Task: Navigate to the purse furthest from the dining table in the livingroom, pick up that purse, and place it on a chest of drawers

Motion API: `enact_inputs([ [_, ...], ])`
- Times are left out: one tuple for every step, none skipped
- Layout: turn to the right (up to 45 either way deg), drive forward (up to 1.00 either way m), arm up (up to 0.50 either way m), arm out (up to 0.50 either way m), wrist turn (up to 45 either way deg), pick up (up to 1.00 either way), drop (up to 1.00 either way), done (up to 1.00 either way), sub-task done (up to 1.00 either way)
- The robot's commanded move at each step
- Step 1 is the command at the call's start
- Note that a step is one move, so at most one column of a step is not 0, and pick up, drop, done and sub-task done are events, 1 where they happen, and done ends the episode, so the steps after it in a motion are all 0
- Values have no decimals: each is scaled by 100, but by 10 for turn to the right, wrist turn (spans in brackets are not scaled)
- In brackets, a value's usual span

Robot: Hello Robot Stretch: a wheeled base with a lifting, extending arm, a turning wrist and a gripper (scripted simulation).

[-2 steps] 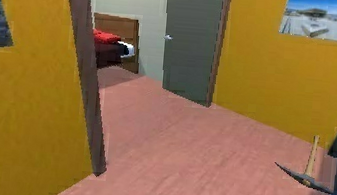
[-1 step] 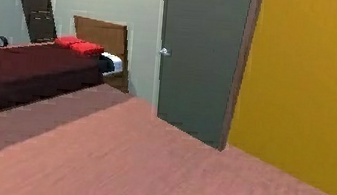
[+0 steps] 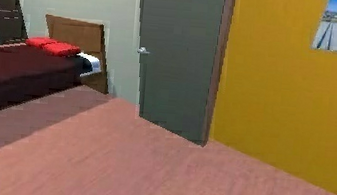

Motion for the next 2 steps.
enact_inputs([
  [0, 20, 0, 0, 0, 0, 0, 0, 0],
  [-90, 0, 0, 0, 0, 0, 0, 0, 0],
])
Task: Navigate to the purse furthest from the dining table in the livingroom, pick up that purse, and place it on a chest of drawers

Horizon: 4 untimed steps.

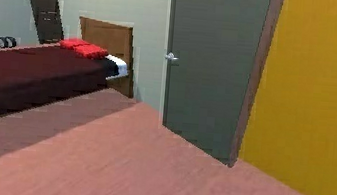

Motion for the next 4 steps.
enact_inputs([
  [0, 40, 0, 0, 0, 0, 0, 0, 0],
  [-450, 0, 0, 0, 0, 0, 0, 0, 0],
  [-90, 0, 0, 0, 0, 0, 0, 0, 0],
  [0, 100, 0, 0, 0, 0, 0, 0, 0],
])
